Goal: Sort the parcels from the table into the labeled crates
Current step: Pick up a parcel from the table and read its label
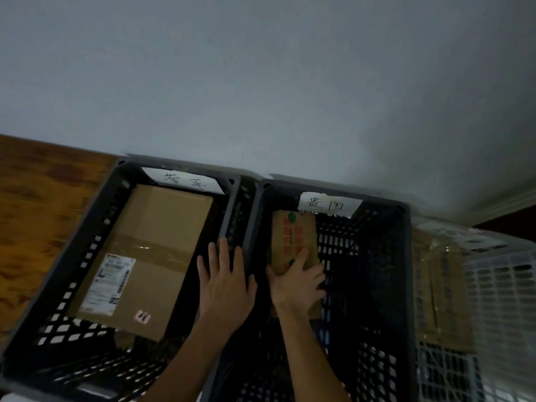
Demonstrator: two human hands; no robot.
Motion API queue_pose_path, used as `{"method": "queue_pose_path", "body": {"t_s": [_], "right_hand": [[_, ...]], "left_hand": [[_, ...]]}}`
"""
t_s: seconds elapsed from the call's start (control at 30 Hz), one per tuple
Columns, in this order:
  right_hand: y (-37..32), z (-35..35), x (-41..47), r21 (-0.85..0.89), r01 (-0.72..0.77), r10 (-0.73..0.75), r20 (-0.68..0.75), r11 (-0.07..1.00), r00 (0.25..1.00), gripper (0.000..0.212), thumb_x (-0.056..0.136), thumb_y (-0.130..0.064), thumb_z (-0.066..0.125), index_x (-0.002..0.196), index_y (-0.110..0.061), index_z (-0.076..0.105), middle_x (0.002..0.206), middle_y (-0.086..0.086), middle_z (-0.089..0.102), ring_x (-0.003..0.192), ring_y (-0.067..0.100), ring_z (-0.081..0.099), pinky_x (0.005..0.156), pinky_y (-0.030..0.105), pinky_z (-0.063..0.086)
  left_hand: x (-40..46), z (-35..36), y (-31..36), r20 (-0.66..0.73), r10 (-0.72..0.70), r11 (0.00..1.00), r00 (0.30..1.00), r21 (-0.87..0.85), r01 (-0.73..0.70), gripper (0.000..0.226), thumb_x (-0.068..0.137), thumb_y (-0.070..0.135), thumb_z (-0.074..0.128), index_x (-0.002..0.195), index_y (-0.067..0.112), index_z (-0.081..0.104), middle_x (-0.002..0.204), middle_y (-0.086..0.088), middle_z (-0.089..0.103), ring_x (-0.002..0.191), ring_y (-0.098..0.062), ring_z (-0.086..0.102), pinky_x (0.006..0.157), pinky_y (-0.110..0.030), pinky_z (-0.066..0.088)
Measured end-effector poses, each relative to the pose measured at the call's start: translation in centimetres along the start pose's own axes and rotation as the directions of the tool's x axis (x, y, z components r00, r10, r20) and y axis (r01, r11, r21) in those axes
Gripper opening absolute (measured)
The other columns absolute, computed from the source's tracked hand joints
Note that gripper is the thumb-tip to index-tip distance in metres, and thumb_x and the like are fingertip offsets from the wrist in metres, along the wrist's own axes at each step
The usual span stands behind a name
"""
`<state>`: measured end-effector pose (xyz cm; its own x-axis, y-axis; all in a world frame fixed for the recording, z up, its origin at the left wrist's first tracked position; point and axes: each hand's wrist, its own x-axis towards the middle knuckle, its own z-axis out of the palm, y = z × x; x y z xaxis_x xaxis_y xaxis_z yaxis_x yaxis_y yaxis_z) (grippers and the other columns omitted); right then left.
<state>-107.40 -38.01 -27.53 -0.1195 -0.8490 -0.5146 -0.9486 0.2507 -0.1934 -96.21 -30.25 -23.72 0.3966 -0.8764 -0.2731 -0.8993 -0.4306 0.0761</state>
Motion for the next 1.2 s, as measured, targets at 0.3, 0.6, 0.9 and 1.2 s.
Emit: {"method": "queue_pose_path", "body": {"t_s": [0.3,0.6,0.9,1.2], "right_hand": [[0.4,3.9,3.5,0.239,0.138,-0.145,0.012,0.961,0.989,0.081,0.100,-0.037,0.059,0.161,-0.028,0.006,0.159,0.019,0.017,0.144,0.040,0.022,0.116,0.051,0.031],[3.6,0.8,6.8,0.584,0.079,-0.258,0.229,0.808,0.939,0.077,0.101,-0.041,0.058,0.161,-0.036,0.011,0.137,-0.002,0.057,0.122,0.028,0.060,0.101,0.038,0.050],[4.8,0.9,8.0,0.553,0.065,-0.244,0.257,0.831,0.935,0.059,0.102,-0.049,0.050,0.156,-0.029,0.033,0.139,0.005,0.061,0.117,0.026,0.062,0.097,0.039,0.053],[5.4,0.1,8.0,0.547,0.149,-0.365,0.311,0.824,0.877,0.048,0.105,-0.040,0.048,0.151,-0.031,0.040,0.139,0.003,0.061,0.110,0.018,0.059,0.087,0.025,0.044]], "left_hand": [[0.7,2.1,0.6,-0.247,0.043,0.998,0.968,-0.025,-0.051,0.059,0.094,0.029,0.047,0.148,0.006,0.041,0.156,-0.025,0.034,0.145,-0.045,0.030,0.117,-0.057,0.028],[0.2,5.8,4.9,0.136,0.285,0.958,0.949,-0.086,-0.275,0.082,0.077,0.031,0.076,0.144,-0.004,0.045,0.149,-0.025,0.044,0.137,-0.038,0.047,0.111,-0.044,0.040],[2.4,7.7,6.0,0.304,0.419,0.870,0.856,0.134,-0.474,0.077,0.104,0.025,0.043,0.157,0.000,-0.007,0.164,-0.024,-0.013,0.153,-0.040,-0.005,0.125,-0.050,0.007],[1.5,7.6,6.5,0.365,0.327,0.910,0.871,0.125,-0.394,0.093,0.097,0.018,0.054,0.154,-0.003,-0.016,0.161,-0.026,-0.024,0.151,-0.041,-0.014,0.125,-0.049,0.007]]}}
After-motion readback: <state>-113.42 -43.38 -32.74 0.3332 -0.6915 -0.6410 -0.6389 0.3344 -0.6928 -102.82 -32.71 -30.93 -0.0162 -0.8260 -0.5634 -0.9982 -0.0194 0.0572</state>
